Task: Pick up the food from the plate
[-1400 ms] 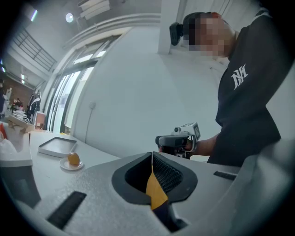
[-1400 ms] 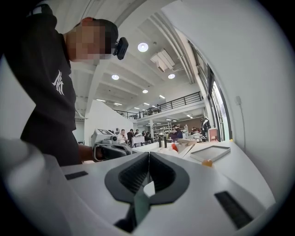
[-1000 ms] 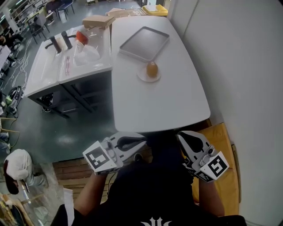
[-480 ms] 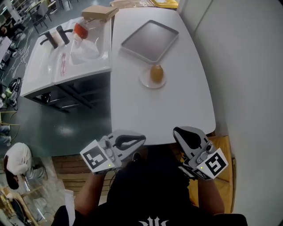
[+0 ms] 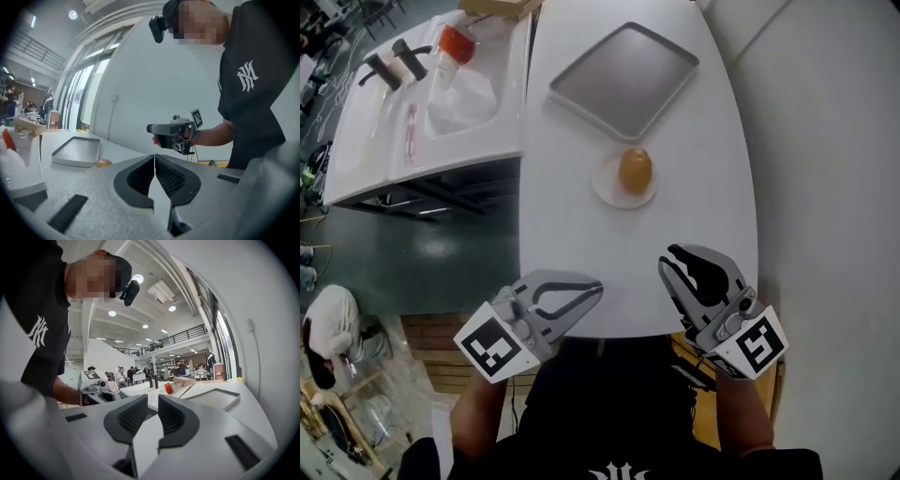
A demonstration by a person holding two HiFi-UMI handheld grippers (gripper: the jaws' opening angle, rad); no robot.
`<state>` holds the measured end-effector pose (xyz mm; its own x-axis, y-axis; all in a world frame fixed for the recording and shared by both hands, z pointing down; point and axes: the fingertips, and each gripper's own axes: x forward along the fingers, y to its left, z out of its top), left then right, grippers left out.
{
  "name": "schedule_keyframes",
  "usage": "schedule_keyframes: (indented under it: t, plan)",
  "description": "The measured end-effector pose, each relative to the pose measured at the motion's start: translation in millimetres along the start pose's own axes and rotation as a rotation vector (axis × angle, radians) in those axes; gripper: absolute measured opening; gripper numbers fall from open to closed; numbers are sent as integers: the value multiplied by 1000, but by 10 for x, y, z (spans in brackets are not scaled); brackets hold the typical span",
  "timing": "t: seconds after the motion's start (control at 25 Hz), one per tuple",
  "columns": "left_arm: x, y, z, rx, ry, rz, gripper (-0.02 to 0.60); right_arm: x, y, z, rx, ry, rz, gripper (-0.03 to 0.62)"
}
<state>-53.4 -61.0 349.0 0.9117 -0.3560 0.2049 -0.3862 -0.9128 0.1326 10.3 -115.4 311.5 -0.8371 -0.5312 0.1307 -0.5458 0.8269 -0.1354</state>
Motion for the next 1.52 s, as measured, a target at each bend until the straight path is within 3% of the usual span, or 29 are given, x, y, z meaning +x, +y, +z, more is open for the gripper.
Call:
schedule_keyframes:
  t: [0.16,0.56,0.88,1.16,1.52]
  plan:
    - [77,373,-82,-56,18,29,8,290,-369,-103,0,44,5,89]
    - [308,1049,-313,-73,82,52,8,953,-986,-434,26,115,-2,237]
    - [593,1375,-493,-93,97,46,8,1252,-1385,-879,51,183,-8,298]
    - [746,1449,-589,-106,103,6,8,1409,-1550,-1179,81,255,-46,348]
    - [780,1612,-757,-143,96,20,8,1628,-1768,-1581,96,322,-119,420]
